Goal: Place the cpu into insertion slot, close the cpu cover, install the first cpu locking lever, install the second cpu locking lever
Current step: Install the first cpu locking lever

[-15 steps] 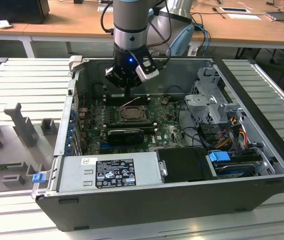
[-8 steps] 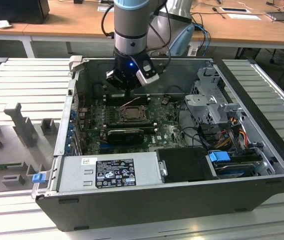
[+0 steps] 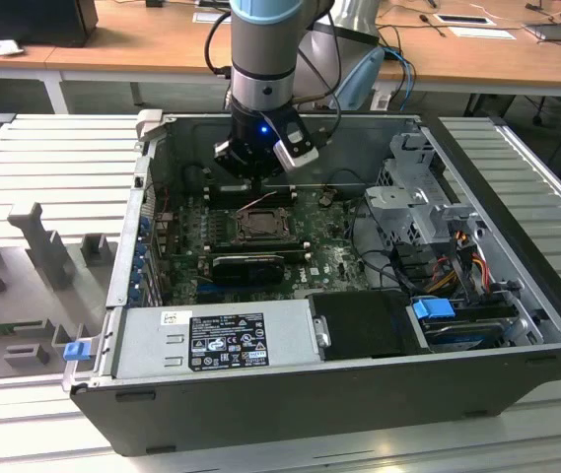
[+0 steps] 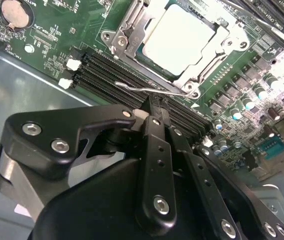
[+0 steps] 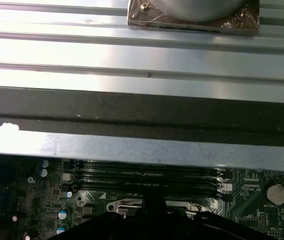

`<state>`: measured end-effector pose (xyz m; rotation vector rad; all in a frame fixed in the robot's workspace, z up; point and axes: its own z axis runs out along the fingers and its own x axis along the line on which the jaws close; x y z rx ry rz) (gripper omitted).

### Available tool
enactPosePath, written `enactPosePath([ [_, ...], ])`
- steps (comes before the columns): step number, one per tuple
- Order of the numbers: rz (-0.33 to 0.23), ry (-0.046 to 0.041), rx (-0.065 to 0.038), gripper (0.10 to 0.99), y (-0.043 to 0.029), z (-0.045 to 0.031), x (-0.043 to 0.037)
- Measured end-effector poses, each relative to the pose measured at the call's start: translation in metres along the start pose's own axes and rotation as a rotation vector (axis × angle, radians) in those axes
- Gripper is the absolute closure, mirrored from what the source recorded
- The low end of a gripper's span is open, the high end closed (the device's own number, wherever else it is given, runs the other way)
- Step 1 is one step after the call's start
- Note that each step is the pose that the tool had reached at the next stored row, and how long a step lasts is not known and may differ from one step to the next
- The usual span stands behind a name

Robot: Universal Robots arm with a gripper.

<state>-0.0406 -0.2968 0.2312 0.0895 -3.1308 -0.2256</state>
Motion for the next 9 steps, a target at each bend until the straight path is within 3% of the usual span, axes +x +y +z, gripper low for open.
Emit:
enactPosePath([
  [9, -0.002, 0.0004, 0.0, 0.98, -0.0005, 0.0032, -0.0006],
])
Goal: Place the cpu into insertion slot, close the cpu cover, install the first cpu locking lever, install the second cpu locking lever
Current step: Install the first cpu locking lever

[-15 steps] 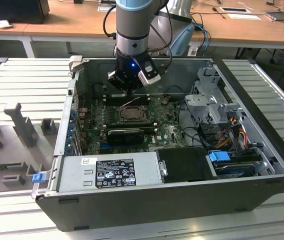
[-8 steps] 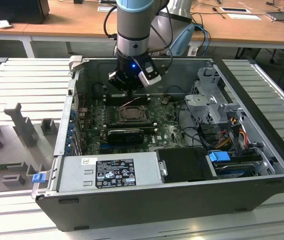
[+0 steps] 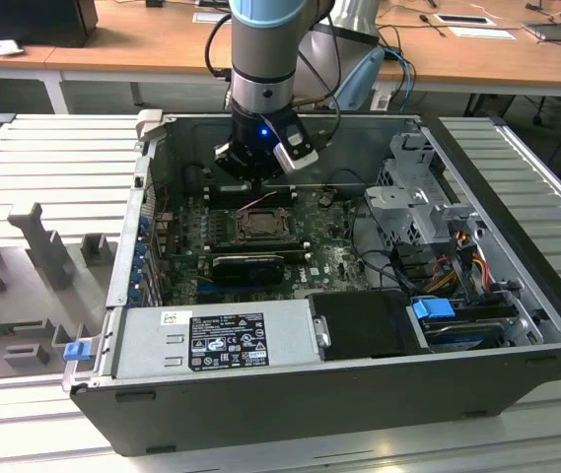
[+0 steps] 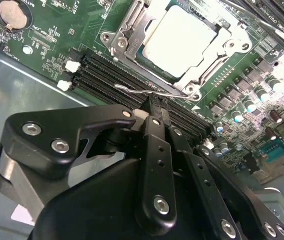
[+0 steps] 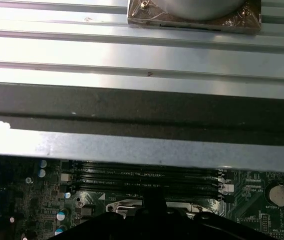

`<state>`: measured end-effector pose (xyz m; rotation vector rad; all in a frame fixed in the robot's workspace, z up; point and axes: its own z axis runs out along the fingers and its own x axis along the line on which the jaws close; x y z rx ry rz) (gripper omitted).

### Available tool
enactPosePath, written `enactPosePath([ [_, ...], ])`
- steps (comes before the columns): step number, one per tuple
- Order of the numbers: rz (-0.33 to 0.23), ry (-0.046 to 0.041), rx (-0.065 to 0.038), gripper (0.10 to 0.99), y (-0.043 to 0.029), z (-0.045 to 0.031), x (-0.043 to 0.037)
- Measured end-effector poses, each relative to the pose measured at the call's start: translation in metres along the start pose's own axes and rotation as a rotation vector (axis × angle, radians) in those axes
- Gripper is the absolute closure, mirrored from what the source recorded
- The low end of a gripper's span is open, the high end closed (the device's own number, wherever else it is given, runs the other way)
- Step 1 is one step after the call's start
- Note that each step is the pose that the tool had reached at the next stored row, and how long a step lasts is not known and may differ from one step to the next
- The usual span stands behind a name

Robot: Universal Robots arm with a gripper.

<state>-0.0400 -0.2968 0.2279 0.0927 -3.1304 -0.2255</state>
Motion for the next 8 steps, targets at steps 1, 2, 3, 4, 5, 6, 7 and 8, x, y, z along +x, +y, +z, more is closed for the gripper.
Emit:
enactPosePath([
  [1, 0.0, -0.0002, 0.0, 0.98, 0.0, 0.0004, -0.0002],
  [2, 0.0, -0.0001, 0.0, 0.98, 0.0002, 0.0006, -0.0003],
  [3, -0.001, 0.0, 0.0, 0.98, 0.0002, 0.0008, -0.0005],
  [4, -0.001, 0.0002, 0.0, 0.98, 0.0004, 0.0009, -0.0011],
  [5, -0.002, 0.0003, 0.001, 0.98, 0.0009, 0.0012, -0.0016],
  [6, -0.003, 0.0004, 0.0, 0.98, 0.0011, 0.0015, -0.0021],
  [7, -0.004, 0.0004, 0.0, 0.98, 0.0012, 0.0019, -0.0029],
  [8, -0.004, 0.0004, 0.0, 0.98, 0.0013, 0.0023, -0.0037],
])
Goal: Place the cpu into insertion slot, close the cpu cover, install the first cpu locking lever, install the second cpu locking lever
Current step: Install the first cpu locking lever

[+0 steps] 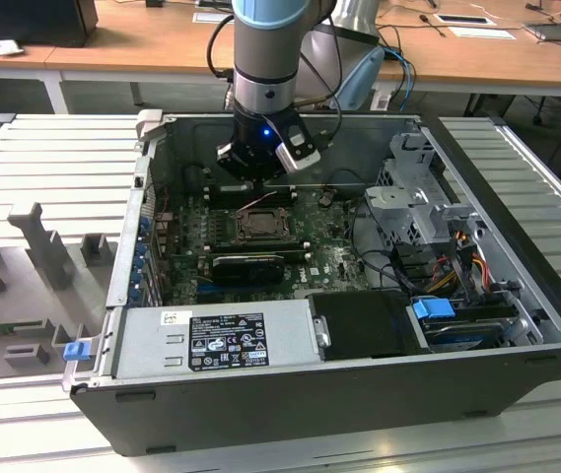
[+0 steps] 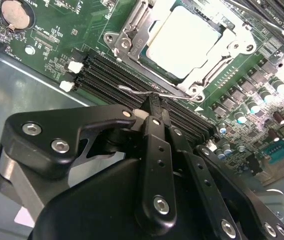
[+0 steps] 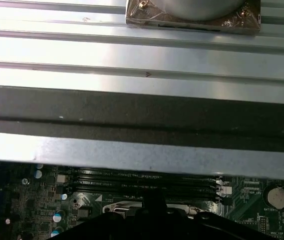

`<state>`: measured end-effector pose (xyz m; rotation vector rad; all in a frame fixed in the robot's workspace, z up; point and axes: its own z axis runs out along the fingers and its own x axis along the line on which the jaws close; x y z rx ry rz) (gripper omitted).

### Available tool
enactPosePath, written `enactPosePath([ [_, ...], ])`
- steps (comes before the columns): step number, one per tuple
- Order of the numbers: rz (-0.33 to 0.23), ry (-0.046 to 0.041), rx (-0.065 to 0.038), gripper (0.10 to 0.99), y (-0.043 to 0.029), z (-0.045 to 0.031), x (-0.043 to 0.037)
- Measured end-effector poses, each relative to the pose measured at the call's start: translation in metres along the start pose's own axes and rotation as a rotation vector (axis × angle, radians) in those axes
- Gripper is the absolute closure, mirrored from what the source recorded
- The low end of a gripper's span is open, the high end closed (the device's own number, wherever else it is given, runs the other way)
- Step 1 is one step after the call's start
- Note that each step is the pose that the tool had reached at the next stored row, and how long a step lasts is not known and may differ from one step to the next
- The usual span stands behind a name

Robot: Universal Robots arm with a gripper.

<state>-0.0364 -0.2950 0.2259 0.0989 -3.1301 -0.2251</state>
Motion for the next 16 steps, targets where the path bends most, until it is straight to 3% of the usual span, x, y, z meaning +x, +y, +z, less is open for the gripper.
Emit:
enactPosePath([
  [7, -0.008, 0.0013, 0.0, 0.98, -0.0003, 0.003, -0.0073],
  [16, -0.008, 0.0012, 0.0, 0.98, -0.0005, 0.0038, -0.008],
])
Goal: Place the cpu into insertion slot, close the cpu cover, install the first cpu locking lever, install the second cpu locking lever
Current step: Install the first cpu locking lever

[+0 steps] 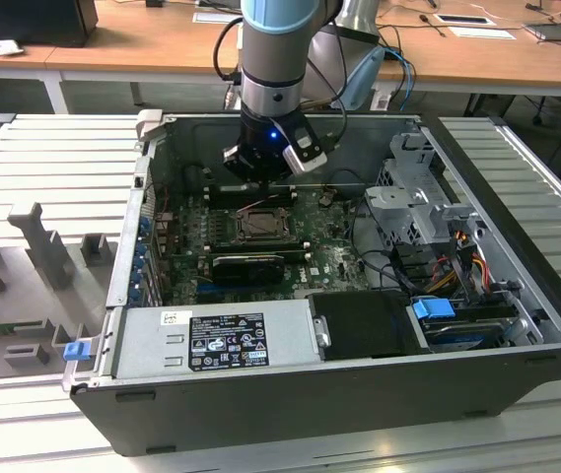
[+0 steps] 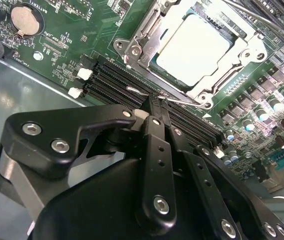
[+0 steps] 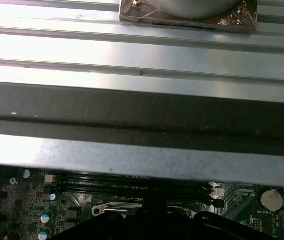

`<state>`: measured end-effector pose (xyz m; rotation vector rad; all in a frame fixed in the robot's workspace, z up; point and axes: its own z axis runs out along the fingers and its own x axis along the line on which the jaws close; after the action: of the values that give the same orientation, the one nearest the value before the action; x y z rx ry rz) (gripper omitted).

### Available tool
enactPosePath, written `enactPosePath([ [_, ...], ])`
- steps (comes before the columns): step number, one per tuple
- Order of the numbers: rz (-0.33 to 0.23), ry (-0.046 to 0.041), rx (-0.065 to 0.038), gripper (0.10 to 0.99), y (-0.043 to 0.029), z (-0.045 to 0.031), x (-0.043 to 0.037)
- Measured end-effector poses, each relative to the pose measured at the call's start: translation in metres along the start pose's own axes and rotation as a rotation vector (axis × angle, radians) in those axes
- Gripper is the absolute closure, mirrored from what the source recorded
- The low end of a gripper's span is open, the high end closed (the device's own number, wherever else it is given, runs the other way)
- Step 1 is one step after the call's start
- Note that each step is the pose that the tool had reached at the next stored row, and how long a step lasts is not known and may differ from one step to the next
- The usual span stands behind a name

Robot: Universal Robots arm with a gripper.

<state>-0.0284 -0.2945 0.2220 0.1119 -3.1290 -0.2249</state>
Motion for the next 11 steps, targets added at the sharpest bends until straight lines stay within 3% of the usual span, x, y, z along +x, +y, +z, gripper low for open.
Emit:
enactPosePath([
  [6, 0.0, 0.0002, 0.0, 0.98, -0.0004, 0.0017, -0.0013],
  [11, 0.0, 0.0, 0.0, 0.98, -0.0008, 0.0042, -0.0077],
])
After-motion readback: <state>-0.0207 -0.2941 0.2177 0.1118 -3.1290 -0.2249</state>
